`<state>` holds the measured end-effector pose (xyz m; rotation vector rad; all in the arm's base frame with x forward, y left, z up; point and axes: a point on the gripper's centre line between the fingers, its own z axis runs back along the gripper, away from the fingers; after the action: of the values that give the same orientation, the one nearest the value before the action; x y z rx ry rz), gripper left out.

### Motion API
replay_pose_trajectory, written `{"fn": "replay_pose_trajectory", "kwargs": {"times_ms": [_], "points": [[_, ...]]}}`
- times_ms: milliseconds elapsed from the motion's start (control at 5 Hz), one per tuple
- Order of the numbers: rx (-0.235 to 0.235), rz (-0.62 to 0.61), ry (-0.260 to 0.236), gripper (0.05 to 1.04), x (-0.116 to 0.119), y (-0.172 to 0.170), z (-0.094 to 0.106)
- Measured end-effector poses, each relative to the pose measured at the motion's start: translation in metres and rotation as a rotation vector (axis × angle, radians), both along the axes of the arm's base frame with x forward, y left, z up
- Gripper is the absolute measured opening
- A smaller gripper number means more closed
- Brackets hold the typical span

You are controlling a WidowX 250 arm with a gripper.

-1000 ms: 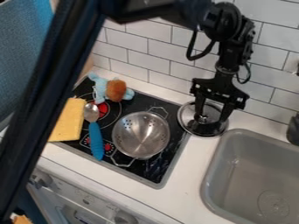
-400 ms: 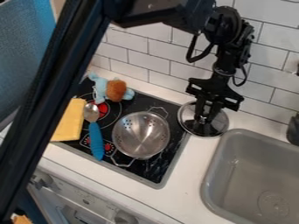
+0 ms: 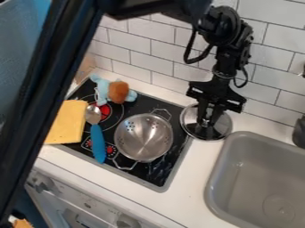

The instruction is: Take a lid and put it on the pot

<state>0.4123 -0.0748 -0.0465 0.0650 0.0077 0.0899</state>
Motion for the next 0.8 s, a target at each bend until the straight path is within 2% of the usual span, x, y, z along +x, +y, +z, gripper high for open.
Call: {"fn": "replay_pose_trajectory", "kwargs": {"times_ms": [200, 400, 600, 800], "points": [[-0.096, -0.004, -0.064, 0.277, -0.011, -0.006, 0.029], [-0.147, 0.016, -0.147, 0.277, -0.017, 0.005, 0.061], [-0.151, 0.037, -0.199, 0.277, -0.039, 0.016, 0.081], [-0.133, 0.137, -0.197, 0.277, -0.059, 0.043, 0.088]]}}
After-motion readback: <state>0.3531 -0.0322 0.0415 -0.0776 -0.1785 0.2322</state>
